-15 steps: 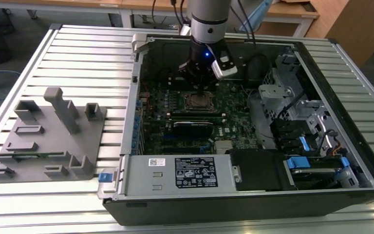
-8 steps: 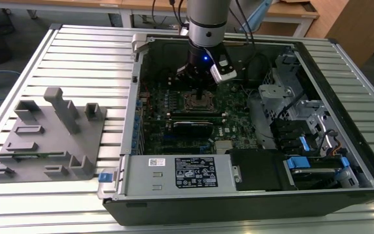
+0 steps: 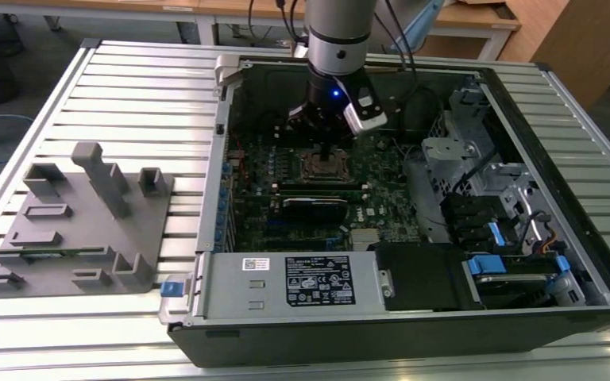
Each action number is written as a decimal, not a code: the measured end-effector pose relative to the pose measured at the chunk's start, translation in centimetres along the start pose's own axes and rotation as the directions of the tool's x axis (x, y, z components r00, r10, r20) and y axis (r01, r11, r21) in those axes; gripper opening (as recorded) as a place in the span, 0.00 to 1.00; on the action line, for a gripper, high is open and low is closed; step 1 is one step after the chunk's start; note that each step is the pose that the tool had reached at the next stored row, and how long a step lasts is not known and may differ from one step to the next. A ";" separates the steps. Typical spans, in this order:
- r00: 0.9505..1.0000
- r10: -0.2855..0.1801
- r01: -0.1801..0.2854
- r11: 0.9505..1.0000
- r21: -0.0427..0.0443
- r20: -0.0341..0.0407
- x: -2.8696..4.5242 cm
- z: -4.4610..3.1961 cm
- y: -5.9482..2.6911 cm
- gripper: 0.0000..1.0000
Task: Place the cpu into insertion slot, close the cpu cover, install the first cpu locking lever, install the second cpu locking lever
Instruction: 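Install the first cpu locking lever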
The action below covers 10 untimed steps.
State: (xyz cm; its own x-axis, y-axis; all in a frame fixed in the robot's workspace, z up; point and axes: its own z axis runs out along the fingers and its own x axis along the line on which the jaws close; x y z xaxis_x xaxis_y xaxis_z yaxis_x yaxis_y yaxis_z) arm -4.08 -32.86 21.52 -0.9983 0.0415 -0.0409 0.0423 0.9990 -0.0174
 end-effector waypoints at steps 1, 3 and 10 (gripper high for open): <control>1.000 -0.005 0.005 1.000 -0.001 0.000 0.00 0.00 0.01 0.10; 1.000 -0.012 0.012 1.000 -0.002 0.000 -0.01 -0.01 -0.02 0.10; 1.000 -0.014 0.014 1.000 -0.002 0.000 -0.02 0.00 -0.37 0.10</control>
State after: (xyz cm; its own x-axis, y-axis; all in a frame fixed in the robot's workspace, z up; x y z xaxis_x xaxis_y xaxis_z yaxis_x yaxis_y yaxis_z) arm -4.08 -33.23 21.53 -0.9988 0.0274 -0.0408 0.0281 0.9995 -0.0156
